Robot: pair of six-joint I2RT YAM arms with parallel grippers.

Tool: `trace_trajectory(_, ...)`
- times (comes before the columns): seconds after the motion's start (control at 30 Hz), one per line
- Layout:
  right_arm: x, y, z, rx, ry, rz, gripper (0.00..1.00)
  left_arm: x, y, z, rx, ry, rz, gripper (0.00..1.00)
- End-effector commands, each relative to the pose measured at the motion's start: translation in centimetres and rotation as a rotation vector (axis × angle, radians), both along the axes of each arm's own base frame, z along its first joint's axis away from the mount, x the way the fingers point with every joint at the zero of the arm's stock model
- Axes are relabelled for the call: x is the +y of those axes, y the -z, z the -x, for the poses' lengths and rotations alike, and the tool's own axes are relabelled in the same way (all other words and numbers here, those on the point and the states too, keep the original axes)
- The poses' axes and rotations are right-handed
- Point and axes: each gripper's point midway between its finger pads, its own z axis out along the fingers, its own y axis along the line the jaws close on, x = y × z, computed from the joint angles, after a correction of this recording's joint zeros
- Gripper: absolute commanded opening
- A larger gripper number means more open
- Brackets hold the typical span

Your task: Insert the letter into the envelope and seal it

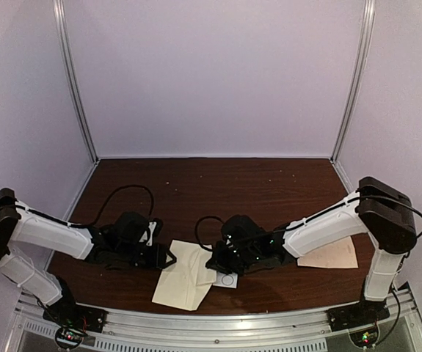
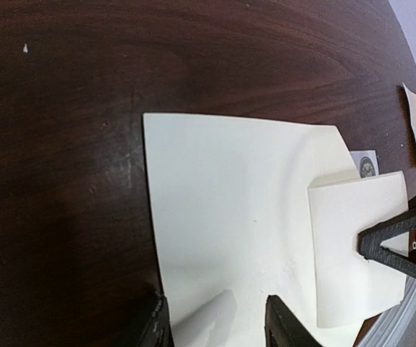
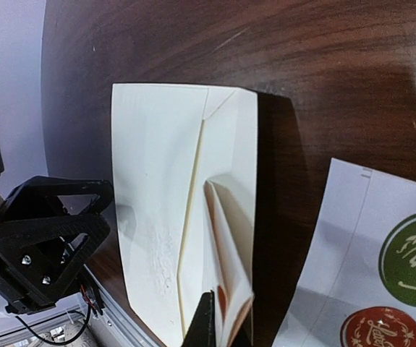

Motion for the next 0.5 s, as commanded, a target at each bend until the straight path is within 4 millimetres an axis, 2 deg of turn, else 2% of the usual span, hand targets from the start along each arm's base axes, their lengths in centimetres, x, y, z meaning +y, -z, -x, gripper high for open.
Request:
trace_trajectory(0.0, 0.9, 0.2, -0.7, -0.018, -0.005, -0.003, 0.0, 1.1, 1.5, 1.8, 0.07, 0.017, -0.019, 0.45)
trace_trajectory(0.47, 2.8, 1.1, -1.7, -0.058, -0.069, 0.044, 0.0, 1.4, 1.6, 2.7, 0.091, 0.011, 0.022, 0.45)
